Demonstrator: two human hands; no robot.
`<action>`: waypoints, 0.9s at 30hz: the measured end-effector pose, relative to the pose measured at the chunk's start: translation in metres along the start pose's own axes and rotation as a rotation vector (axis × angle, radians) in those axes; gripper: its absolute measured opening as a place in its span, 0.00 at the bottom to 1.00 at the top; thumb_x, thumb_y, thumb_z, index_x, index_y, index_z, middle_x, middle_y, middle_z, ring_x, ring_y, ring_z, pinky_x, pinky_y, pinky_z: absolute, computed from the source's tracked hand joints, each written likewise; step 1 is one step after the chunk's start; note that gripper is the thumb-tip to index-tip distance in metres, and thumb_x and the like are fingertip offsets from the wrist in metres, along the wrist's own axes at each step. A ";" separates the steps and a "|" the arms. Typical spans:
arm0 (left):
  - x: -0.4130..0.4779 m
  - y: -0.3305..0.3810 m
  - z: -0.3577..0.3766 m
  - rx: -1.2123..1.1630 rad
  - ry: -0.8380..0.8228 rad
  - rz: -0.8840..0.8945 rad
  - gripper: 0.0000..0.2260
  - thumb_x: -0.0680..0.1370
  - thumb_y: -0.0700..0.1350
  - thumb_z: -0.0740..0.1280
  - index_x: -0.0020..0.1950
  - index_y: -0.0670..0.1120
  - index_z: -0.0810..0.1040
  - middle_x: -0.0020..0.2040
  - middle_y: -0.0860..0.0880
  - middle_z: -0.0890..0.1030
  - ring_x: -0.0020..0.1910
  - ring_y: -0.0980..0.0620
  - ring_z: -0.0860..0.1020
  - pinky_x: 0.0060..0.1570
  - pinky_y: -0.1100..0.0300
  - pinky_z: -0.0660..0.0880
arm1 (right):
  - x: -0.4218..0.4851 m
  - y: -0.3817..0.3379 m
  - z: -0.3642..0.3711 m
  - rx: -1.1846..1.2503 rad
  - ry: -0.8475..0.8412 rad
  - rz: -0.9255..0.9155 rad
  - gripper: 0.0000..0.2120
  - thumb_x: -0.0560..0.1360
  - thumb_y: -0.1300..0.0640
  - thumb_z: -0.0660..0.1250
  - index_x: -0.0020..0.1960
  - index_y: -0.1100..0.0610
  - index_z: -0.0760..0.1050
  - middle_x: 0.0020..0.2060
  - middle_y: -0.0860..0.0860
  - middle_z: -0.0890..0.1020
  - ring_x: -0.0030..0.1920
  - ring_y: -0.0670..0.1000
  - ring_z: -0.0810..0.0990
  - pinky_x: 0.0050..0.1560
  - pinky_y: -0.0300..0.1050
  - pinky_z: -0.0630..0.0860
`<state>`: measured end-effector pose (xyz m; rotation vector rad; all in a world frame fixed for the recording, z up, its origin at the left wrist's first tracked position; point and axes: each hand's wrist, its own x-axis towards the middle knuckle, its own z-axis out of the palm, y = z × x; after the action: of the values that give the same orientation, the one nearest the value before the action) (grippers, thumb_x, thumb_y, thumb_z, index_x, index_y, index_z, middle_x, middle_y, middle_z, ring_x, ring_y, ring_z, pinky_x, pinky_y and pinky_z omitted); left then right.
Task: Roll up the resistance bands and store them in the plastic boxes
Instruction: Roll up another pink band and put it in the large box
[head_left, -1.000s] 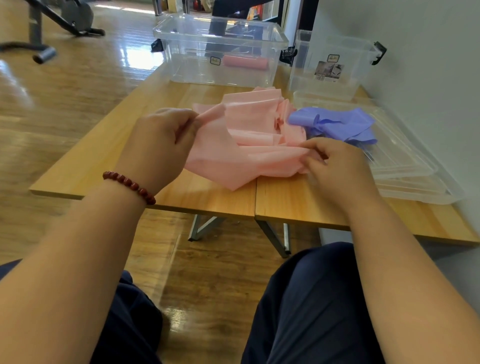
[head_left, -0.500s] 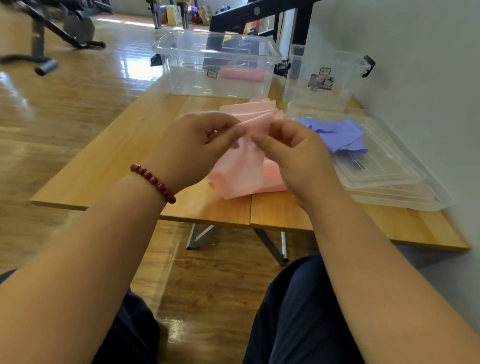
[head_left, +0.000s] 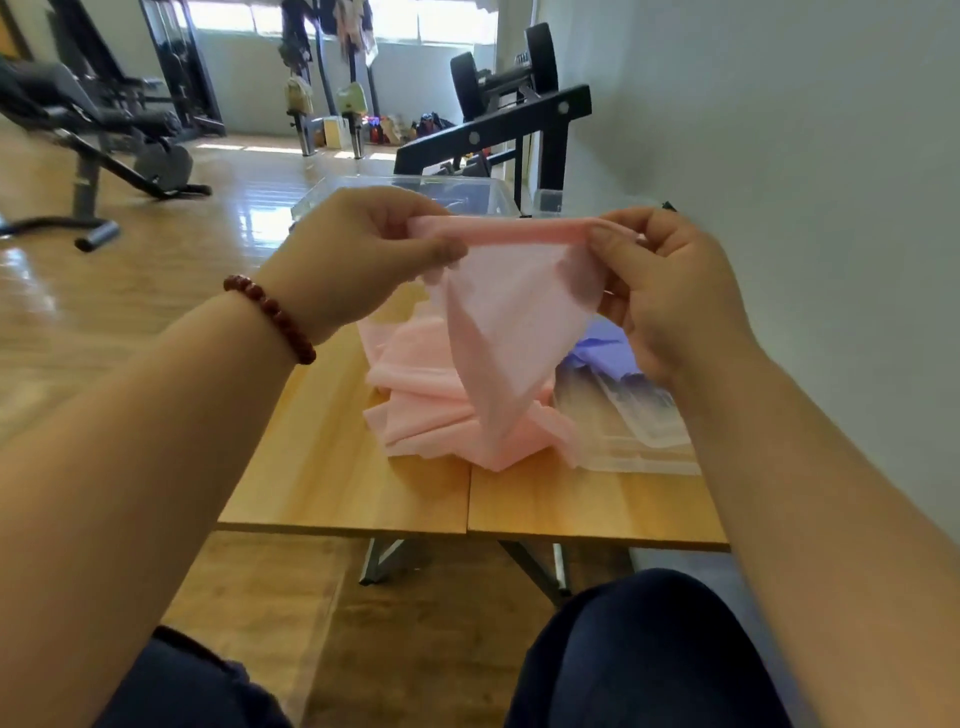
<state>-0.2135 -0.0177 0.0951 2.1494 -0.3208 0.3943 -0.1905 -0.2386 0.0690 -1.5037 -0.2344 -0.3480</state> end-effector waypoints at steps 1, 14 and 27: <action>0.005 0.004 0.001 -0.133 0.020 -0.030 0.05 0.76 0.46 0.70 0.49 0.55 0.80 0.45 0.53 0.84 0.45 0.60 0.82 0.48 0.65 0.80 | 0.004 -0.005 -0.003 0.021 0.001 -0.002 0.07 0.78 0.62 0.67 0.44 0.52 0.79 0.41 0.52 0.83 0.46 0.55 0.82 0.45 0.49 0.81; 0.062 0.076 0.011 -0.467 0.169 0.004 0.05 0.78 0.41 0.69 0.49 0.50 0.82 0.46 0.46 0.83 0.44 0.47 0.79 0.51 0.50 0.81 | 0.048 -0.087 -0.030 0.062 0.126 -0.114 0.07 0.80 0.60 0.65 0.44 0.57 0.77 0.33 0.48 0.82 0.32 0.47 0.82 0.39 0.41 0.80; 0.082 0.113 0.008 -0.611 0.208 0.061 0.04 0.78 0.41 0.70 0.46 0.49 0.82 0.41 0.51 0.83 0.40 0.54 0.83 0.46 0.58 0.81 | 0.070 -0.127 -0.039 0.155 0.185 -0.168 0.06 0.78 0.64 0.68 0.45 0.55 0.78 0.42 0.53 0.82 0.37 0.46 0.84 0.43 0.38 0.79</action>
<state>-0.1787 -0.0942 0.2066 1.4923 -0.3367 0.4784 -0.1746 -0.2875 0.2103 -1.2934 -0.2356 -0.5870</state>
